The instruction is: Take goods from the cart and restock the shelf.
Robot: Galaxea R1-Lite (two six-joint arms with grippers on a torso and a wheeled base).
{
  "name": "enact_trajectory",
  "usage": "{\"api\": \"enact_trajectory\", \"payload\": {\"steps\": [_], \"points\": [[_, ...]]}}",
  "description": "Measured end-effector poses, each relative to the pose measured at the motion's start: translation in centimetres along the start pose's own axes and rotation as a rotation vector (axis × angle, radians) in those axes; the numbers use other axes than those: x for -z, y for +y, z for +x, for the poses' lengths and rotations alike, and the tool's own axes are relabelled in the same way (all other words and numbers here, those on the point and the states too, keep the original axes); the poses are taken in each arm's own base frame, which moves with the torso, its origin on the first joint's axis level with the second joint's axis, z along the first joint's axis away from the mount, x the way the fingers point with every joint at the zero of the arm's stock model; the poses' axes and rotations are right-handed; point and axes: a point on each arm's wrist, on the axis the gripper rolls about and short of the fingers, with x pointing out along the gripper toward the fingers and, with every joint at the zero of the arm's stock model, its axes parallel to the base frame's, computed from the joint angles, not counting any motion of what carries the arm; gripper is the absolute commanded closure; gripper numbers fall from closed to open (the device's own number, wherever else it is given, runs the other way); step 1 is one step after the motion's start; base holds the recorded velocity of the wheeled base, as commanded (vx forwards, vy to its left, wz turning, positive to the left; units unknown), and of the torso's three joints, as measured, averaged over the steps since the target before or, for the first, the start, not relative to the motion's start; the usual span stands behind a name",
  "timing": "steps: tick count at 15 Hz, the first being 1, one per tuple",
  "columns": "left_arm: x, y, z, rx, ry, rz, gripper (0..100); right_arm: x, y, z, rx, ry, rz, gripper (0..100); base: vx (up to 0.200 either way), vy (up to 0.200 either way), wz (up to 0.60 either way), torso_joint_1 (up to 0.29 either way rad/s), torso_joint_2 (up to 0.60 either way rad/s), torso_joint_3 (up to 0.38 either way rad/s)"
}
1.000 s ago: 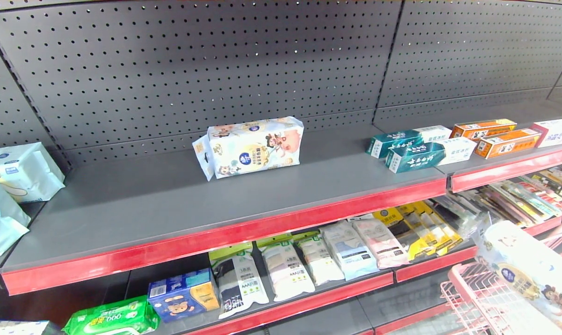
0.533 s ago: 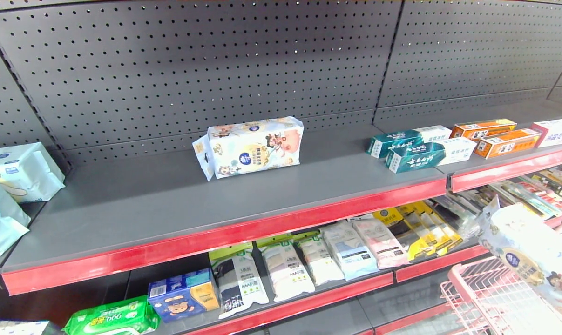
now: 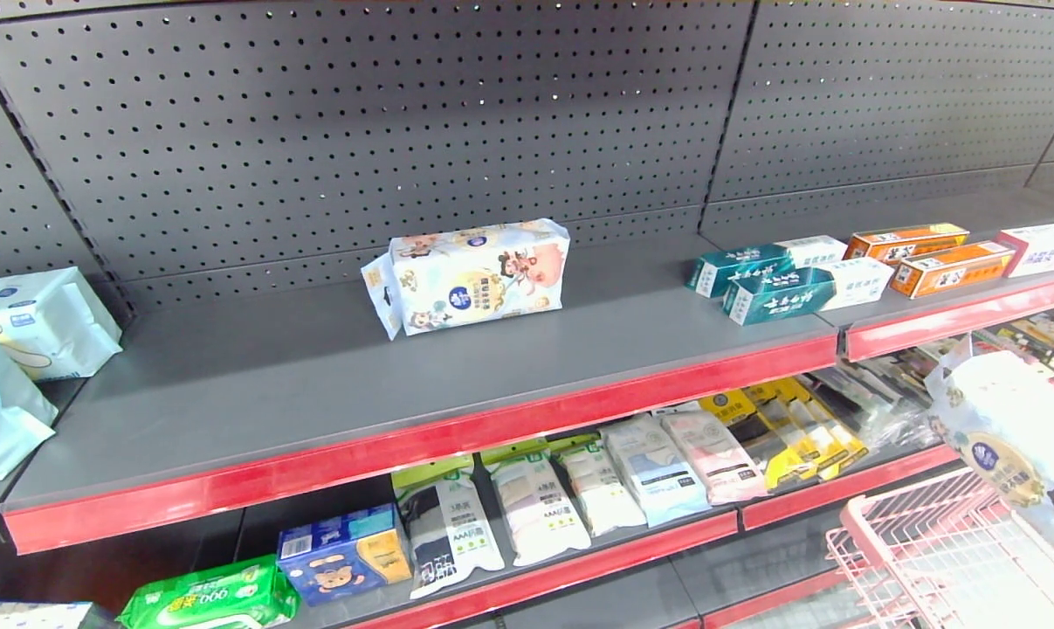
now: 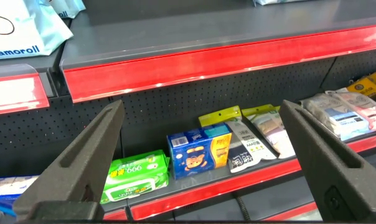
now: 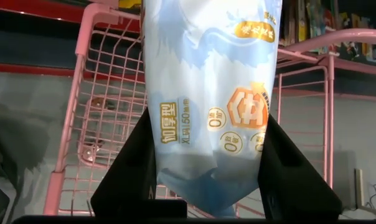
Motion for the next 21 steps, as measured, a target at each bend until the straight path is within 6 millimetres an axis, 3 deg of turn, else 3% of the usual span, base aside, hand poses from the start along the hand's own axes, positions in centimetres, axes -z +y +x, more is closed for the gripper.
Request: {"api": "enact_trajectory", "payload": {"steps": [9, 16, 21], "points": [[0.0, 0.0, 0.0, 0.000, 0.000, 0.000, 0, -1.9, 0.1, -2.4, 0.162, 0.012, 0.138, 100, 0.000, 0.000, 0.00, 0.000, 0.00, 0.000], [0.0, 0.0, 0.0, 0.000, 0.000, 0.000, 0, -3.6, -0.7, -4.1, 0.410, -0.026, 0.285, 100, 0.000, 0.000, 0.00, 0.000, 0.00, 0.000], [0.0, 0.0, 0.0, 0.000, 0.000, 0.000, 0, -6.5, -0.1, -5.0, 0.452, -0.168, 0.250, 100, 0.000, 0.000, 0.00, 0.000, 0.00, 0.000]]}}
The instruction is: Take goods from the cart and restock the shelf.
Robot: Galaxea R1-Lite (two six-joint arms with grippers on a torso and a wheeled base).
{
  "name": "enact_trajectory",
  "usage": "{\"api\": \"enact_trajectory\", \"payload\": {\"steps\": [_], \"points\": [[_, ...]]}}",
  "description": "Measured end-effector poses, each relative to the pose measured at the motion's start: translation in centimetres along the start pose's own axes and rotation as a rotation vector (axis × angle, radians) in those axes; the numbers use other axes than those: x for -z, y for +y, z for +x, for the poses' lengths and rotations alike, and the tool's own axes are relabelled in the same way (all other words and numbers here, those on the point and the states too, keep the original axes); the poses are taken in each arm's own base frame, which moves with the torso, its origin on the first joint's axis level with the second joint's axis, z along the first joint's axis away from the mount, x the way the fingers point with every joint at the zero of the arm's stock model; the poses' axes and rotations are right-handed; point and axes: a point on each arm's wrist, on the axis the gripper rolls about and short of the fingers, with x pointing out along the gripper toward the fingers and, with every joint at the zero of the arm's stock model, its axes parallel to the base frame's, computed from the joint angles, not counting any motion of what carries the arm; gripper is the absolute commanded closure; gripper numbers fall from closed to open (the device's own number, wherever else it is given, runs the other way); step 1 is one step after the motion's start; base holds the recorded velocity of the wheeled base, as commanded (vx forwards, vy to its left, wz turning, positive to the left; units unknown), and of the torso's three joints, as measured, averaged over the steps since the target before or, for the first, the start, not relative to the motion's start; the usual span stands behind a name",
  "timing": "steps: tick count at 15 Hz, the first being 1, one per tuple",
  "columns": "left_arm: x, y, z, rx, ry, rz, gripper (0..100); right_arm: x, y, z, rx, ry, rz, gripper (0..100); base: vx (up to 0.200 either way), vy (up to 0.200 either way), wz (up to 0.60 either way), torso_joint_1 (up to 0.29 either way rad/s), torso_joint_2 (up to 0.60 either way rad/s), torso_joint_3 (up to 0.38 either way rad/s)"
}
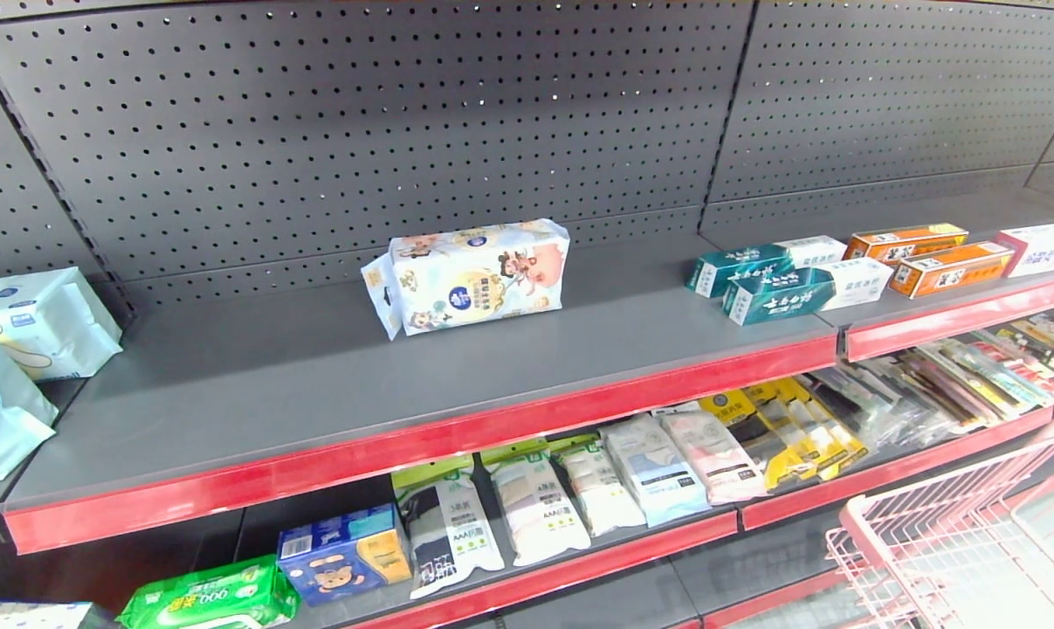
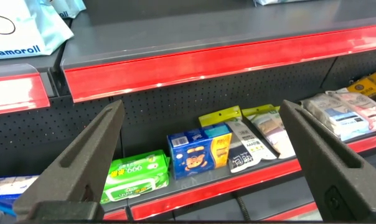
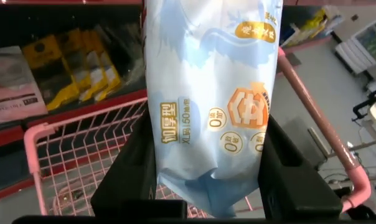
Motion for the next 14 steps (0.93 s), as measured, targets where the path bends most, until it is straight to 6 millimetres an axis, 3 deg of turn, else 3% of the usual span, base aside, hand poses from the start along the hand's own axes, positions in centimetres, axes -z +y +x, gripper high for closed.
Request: {"api": "enact_trajectory", "payload": {"steps": [4, 8, 11, 14], "points": [[0.0, 0.0, 0.0, 0.000, 0.000, 0.000, 0, -2.9, 2.8, -1.0, -0.115, -0.150, -0.036, 100, 0.000, 0.000, 0.00, 0.000, 0.00, 0.000], [0.0, 0.0, 0.0, 0.000, 0.000, 0.000, 0, -6.4, 5.1, -2.7, -0.278, -0.329, 0.044, 100, 0.000, 0.000, 0.00, 0.000, 0.00, 0.000], [0.0, 0.0, 0.0, 0.000, 0.000, 0.000, 0, -6.7, 5.5, -3.9, -0.324, -0.351, 0.072, 100, 0.000, 0.000, 0.00, 0.000, 0.00, 0.000], [0.0, 0.0, 0.0, 0.000, 0.001, 0.000, 0, -5.7, 6.3, -6.0, -0.439, -0.295, 0.110, 100, 0.000, 0.000, 0.00, 0.000, 0.00, 0.000]]}}
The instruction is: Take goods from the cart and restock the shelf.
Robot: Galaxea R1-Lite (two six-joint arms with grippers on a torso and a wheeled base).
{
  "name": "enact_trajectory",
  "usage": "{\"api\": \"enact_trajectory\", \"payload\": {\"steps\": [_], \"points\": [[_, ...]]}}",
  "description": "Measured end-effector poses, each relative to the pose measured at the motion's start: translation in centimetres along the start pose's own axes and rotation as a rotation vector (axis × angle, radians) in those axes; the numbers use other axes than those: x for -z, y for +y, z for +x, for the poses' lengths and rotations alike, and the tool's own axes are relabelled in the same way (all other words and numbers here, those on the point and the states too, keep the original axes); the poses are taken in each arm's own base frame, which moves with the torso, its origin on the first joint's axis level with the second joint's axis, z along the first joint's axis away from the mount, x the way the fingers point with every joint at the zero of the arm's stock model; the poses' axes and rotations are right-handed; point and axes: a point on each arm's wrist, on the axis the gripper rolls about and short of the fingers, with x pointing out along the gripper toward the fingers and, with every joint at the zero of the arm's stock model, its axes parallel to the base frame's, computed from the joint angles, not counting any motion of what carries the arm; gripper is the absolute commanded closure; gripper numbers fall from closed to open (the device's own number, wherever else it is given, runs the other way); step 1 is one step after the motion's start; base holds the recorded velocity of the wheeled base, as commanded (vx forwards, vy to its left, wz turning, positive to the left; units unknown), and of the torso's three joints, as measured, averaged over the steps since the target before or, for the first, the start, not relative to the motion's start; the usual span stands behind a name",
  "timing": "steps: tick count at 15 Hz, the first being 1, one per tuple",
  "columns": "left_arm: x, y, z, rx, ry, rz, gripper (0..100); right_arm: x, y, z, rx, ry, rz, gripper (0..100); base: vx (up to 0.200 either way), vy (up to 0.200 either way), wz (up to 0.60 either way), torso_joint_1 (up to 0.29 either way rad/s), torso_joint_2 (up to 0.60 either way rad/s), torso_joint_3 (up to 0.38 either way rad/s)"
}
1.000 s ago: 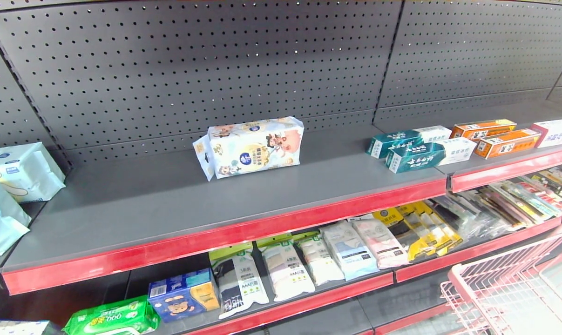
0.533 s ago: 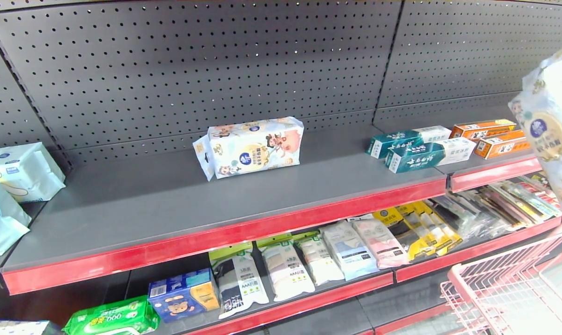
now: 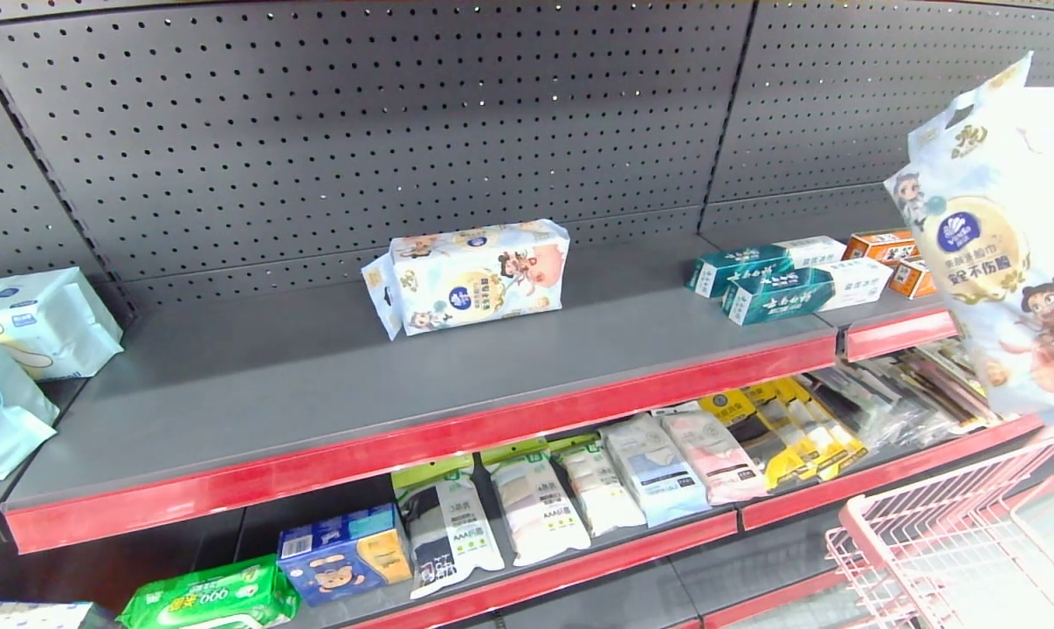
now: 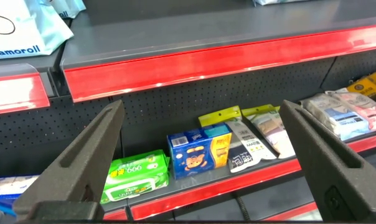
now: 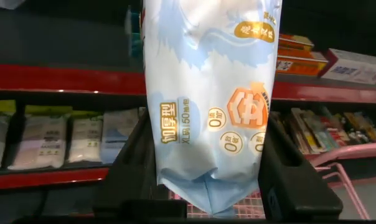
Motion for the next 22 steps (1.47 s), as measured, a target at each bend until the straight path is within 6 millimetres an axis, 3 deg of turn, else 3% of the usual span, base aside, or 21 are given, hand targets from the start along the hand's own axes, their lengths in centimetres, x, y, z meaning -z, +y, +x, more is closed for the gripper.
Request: {"api": "enact_trajectory", "payload": {"steps": [4, 13, 22], "points": [[-0.02, 0.00, 0.00, 0.000, -0.001, 0.000, 0, 0.37, 0.90, -0.74, -0.110, -0.030, 0.030, 100, 0.000, 0.000, 0.00, 0.000, 0.00, 0.000], [0.01, 0.00, 0.00, 0.000, 0.001, 0.000, 0, 0.65, 1.04, -0.45, -0.126, -0.015, 0.023, 100, 0.000, 0.000, 0.00, 0.008, -0.02, -0.010], [0.00, 0.00, 0.00, 0.000, 0.000, 0.001, 0, 0.39, 0.95, -0.34, -0.124, -0.020, 0.023, 100, 0.000, 0.000, 0.00, 0.175, -0.37, -0.199]]}}
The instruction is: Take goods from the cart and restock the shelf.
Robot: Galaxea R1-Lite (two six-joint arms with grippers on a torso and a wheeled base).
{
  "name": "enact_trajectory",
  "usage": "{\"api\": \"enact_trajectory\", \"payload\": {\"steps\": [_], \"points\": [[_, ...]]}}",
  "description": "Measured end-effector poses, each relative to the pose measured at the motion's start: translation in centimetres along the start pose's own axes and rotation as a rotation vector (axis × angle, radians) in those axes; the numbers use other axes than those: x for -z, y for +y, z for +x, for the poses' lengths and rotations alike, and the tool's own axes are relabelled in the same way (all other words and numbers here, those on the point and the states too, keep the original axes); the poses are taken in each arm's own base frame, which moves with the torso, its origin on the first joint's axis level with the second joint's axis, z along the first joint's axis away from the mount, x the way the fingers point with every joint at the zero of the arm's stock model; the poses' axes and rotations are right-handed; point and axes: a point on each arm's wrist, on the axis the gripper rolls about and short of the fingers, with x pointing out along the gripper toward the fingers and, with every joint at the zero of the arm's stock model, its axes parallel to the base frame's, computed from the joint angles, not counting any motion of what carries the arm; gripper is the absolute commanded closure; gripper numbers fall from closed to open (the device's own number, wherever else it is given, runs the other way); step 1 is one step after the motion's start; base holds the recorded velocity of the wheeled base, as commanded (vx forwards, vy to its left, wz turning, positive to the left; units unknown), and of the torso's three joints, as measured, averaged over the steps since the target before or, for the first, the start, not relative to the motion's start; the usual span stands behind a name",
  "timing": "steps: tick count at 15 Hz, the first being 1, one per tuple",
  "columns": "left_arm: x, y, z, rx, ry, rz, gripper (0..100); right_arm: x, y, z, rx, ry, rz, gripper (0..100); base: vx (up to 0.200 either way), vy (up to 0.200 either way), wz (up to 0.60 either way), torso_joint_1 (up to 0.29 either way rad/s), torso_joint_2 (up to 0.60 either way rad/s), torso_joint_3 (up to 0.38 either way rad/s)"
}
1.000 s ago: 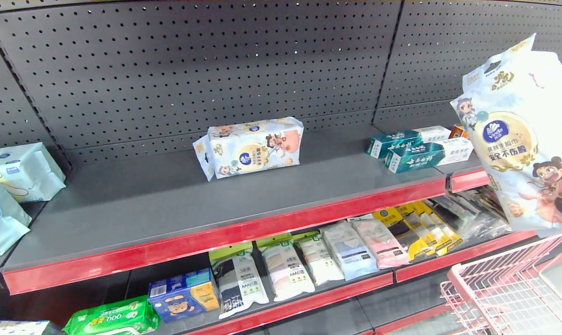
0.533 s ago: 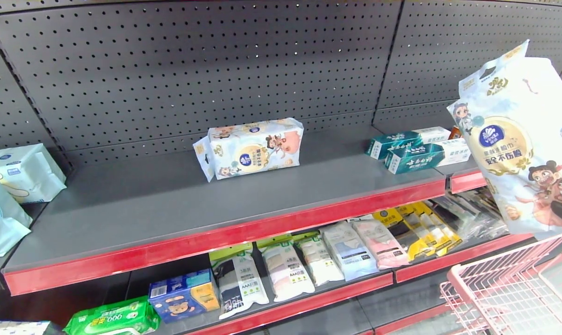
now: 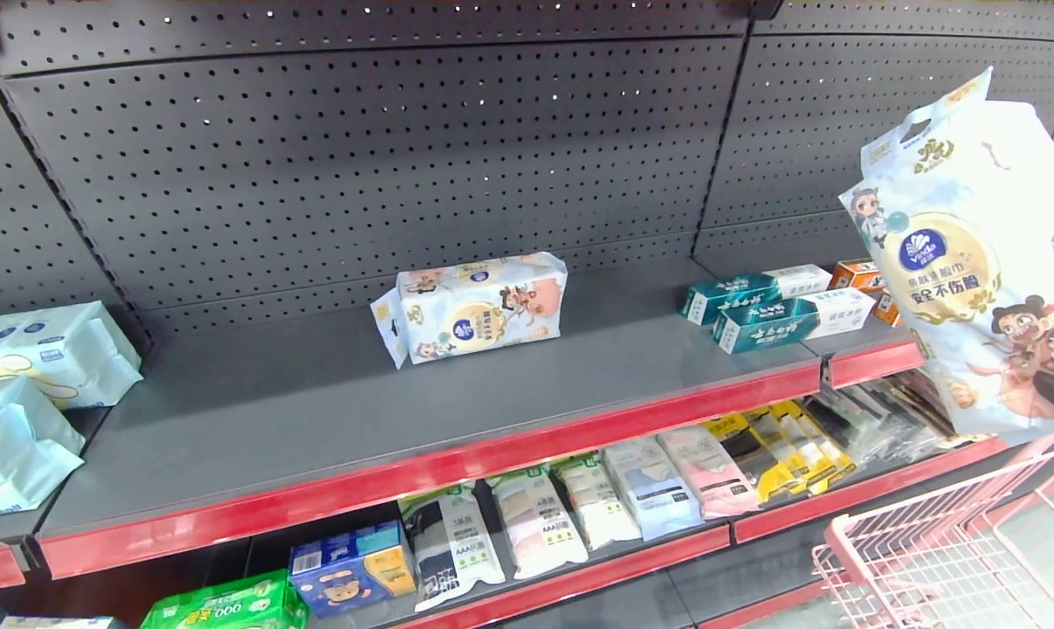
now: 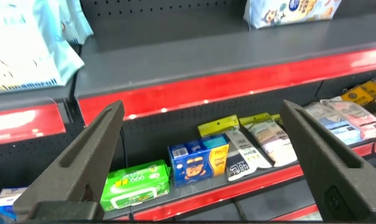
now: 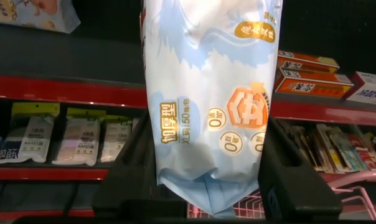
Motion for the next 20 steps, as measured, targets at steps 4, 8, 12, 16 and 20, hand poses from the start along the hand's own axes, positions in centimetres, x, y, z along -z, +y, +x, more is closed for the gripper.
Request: {"api": "enact_trajectory", "payload": {"steps": [4, 8, 12, 16, 20], "points": [[0.0, 0.0, 0.0, 0.000, 0.000, -0.001, 0, 0.1, -0.1, 0.4, -0.003, 0.012, 0.000, 100, 0.000, 0.000, 0.00, 0.048, -0.10, -0.051], [0.0, 0.0, 0.0, 0.000, 0.000, -0.001, 0, 0.0, -0.2, 0.9, -0.002, 0.022, -0.032, 100, 0.000, 0.000, 0.30, 0.000, 0.00, -0.005], [0.0, 0.0, 0.0, 0.000, 0.000, -0.001, 0, -0.1, -0.3, 1.0, -0.004, 0.024, -0.032, 100, 0.000, 0.000, 0.45, 0.002, 0.00, 0.002], [0.0, 0.0, 0.0, 0.000, -0.001, 0.002, 0, -0.2, -0.3, 0.9, 0.007, 0.020, -0.033, 100, 0.000, 0.000, 0.00, 0.000, 0.00, 0.000], [-0.1, 0.0, 0.0, -0.009, 0.006, 0.004, 0, -0.1, -0.4, 0.4, 0.036, 0.014, -0.032, 100, 0.000, 0.000, 0.00, 0.000, 0.00, 0.000]]}}
